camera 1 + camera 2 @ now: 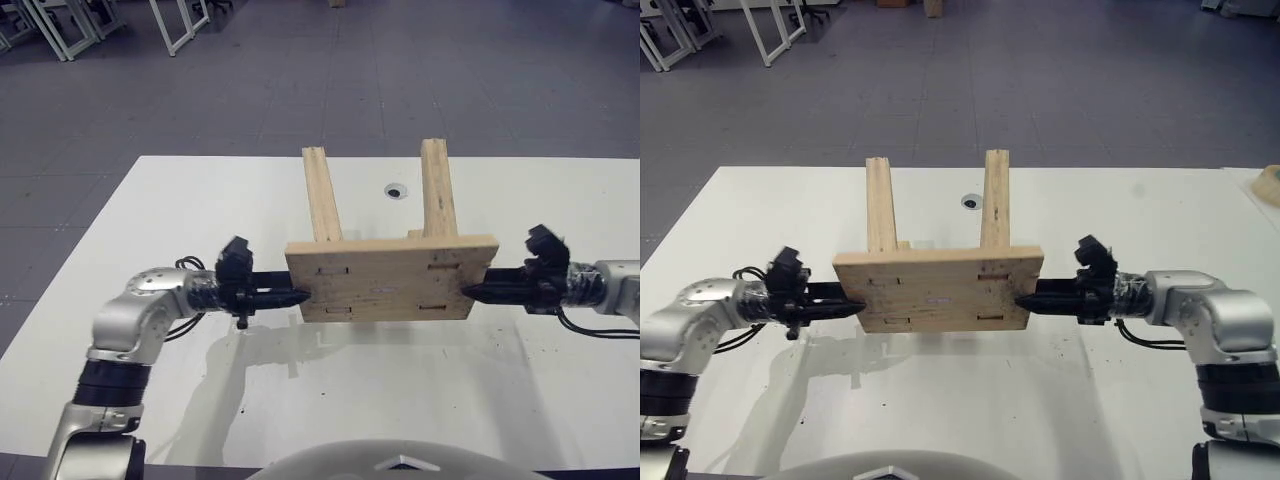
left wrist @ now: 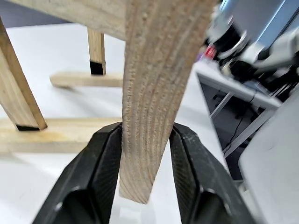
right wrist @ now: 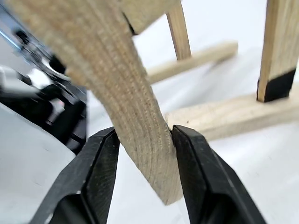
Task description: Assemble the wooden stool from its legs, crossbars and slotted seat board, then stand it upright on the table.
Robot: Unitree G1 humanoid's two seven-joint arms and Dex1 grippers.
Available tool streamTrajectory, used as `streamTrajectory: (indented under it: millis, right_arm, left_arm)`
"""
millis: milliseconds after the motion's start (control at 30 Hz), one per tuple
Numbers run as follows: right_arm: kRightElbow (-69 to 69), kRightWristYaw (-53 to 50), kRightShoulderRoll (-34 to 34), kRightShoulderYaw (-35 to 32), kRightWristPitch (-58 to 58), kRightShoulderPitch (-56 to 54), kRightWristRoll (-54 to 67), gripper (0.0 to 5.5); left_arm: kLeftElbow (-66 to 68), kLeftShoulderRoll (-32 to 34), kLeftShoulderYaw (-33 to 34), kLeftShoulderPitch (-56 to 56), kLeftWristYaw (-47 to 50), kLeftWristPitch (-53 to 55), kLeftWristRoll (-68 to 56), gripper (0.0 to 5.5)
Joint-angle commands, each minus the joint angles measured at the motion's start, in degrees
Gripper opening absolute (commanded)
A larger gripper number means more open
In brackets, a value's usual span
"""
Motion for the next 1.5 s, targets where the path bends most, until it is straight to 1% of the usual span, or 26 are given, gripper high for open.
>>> streamTrajectory:
  millis: [33,100,167,200,267,333,400,467,533,567,633,700,800,900,933,1000,1067,1100,1133,1200,1267,1333,1400,1500]
  right_arm:
    - [0.9,-2.5,4.0,-4.2,10.9,-8.4,13.0,1.5]
    - [4.1,-8.0,7.4,-6.5,17.1,-12.2,17.6,1.41]
    - [9.1,-17.5,13.3,-9.9,24.6,-16.7,22.6,1.37]
    - [13.1,-23.8,16.8,-12.7,27.7,-19.4,24.3,1.34]
    - [18.4,-39.0,23.6,-18.2,29.3,-23.0,28.5,1.33]
    - [19.6,-58.9,28.6,-20.0,22.3,-24.3,40.9,1.3]
    - [17.7,-77.0,32.6,-19.2,12.1,-24.5,53.7,1.28]
    - [14.0,-92.7,36.8,-18.0,1.7,-24.2,62.2,1.28]
    - [11.0,-106.3,41.4,-19.0,-8.2,-25.4,64.5,1.28]
    - [10.3,-111.0,42.8,-19.6,-12.1,-26.2,64.6,1.28]
    - [9.2,-119.9,45.8,-21.1,-19.0,-27.6,62.5,1.28]
    - [9.3,-125.6,47.5,-21.5,-23.3,-28.8,60.1,1.28]
    - [13.0,-127.4,46.4,-20.4,-23.0,-29.5,57.4,1.28]
    - [21.5,-127.2,41.8,-16.8,-14.2,-28.6,57.2,1.28]
    - [25.3,-124.8,39.6,-15.4,-9.5,-28.7,57.2,1.28]
    - [31.7,-119.1,35.6,-14.2,-3.2,-29.9,56.3,2.02]
    - [35.8,-110.6,31.5,-13.5,1.3,-31.5,53.1,2.5]
    - [37.5,-105.1,29.5,-12.9,3.1,-32.5,50.9,2.71]
    - [38.9,-100.8,28.1,-12.5,4.2,-33.5,48.8,3.0]
    - [42.0,-91.8,25.8,-12.4,4.5,-35.2,44.2,3.45]
    - [44.0,-83.8,24.0,-12.7,4.0,-36.7,40.0,3.85]
    - [44.8,-77.5,22.9,-13.5,3.7,-38.2,36.8,3.85]
    - [45.1,-73.7,22.2,-14.7,2.8,-39.9,34.3,3.85]
    - [44.3,-70.8,21.1,-14.6,-1.3,-43.0,28.1,3.85]
  left_arm:
    - [-2.0,-0.5,6.6,-11.2,4.0,14.4,-18.6,1.34]
    - [0.6,-2.1,8.9,-15.2,8.7,19.0,-23.3,1.32]
    - [4.3,-4.8,10.5,-19.1,17.0,24.9,-29.0,1.32]
    - [6.2,-6.6,11.2,-20.5,21.7,27.2,-32.6,1.32]
    - [8.7,-10.4,12.5,-21.8,32.6,29.6,-40.5,1.32]
    - [11.2,-13.6,14.2,-23.0,44.8,27.6,-49.2,1.32]
    - [13.8,-15.6,15.6,-25.0,54.8,24.5,-55.9,1.32]
    - [16.9,-17.4,17.1,-28.0,64.7,20.6,-60.2,1.32]
    - [19.3,-19.7,18.7,-31.1,74.9,15.3,-60.9,1.32]
    - [19.8,-21.4,19.5,-32.6,79.1,12.2,-61.0,1.32]
    - [21.8,-24.3,20.8,-35.5,87.1,6.3,-60.7,1.32]
    - [25.7,-26.5,22.2,-37.8,94.7,0.9,-58.5,1.32]
    - [29.6,-27.2,22.4,-38.0,103.3,-0.6,-57.3,1.32]
    - [32.4,-28.0,22.5,-37.1,107.1,-0.3,-55.2,1.32]
    - [33.5,-28.3,22.6,-37.1,107.4,0.1,-54.4,1.32]
    - [35.1,-28.0,22.4,-37.1,106.9,1.6,-52.4,1.31]
    - [35.2,-27.3,22.4,-36.9,105.6,3.5,-51.0,1.31]
    - [33.9,-26.9,22.2,-36.6,104.6,4.5,-50.3,1.67]
    - [32.8,-26.6,22.2,-36.3,103.9,5.1,-49.7,1.85]
    - [29.6,-26.0,22.2,-35.1,103.2,6.5,-48.7,2.21]
    - [26.4,-25.4,22.8,-33.9,103.6,7.6,-48.4,2.46]
    - [22.9,-24.5,23.3,-33.0,104.1,8.4,-48.4,2.46]
    - [20.5,-23.2,23.7,-32.6,104.2,9.3,-48.2,2.46]
    - [18.0,-18.0,23.3,-32.3,102.2,10.3,-43.9,2.46]
